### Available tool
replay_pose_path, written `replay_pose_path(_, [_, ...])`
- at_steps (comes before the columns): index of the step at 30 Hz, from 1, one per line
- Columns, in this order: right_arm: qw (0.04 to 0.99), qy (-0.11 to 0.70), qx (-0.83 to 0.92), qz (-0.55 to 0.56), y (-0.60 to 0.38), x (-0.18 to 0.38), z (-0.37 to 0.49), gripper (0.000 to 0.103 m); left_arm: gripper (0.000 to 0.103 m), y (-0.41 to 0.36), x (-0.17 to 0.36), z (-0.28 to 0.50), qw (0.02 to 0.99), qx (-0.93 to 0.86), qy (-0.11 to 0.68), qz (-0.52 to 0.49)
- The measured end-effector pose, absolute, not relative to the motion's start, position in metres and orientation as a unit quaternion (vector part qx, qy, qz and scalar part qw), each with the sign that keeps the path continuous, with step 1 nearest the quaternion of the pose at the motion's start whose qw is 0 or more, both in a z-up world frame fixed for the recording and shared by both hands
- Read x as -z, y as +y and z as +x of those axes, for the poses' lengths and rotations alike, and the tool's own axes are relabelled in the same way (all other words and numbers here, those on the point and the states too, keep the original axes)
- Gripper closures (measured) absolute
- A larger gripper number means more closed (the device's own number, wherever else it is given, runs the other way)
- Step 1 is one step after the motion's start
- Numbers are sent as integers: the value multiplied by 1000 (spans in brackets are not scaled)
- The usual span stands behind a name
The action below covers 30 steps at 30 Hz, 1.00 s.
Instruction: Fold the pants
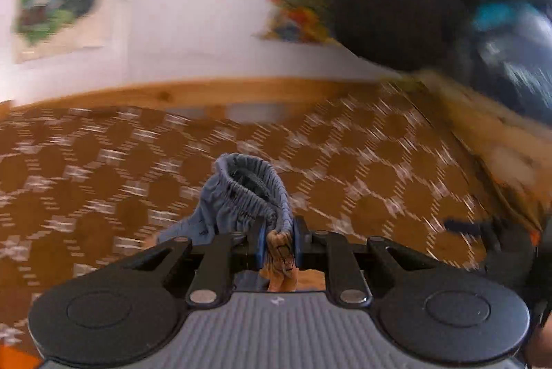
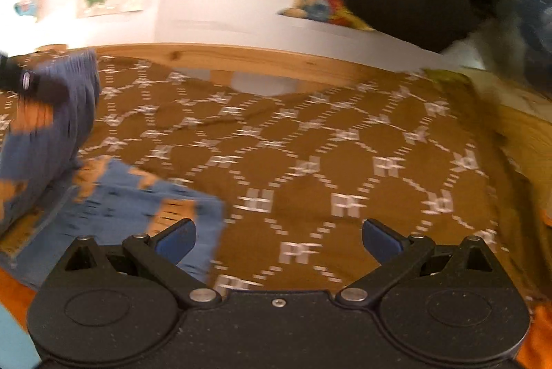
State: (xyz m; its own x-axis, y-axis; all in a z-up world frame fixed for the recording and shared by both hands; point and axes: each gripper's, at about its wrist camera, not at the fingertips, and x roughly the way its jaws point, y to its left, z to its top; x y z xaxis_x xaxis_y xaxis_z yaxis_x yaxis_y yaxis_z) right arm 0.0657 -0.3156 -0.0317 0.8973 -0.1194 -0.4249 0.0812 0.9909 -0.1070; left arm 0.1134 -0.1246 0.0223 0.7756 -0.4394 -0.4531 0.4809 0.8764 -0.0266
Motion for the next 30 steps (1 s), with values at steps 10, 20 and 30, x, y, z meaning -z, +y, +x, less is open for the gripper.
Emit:
replay_pose_path(10, [964, 252, 81, -31, -352, 44, 60, 1, 47, -170, 54, 123, 897, 293, 328, 43])
replay_pose_path(20, [966, 259, -12, -25, -299, 37, 83, 1, 15, -70, 39, 116, 921, 144, 360, 27])
replay_pose_path(30, [932, 350, 13, -91, -246, 62, 84, 1, 10, -27, 80, 126, 888, 88, 450, -40])
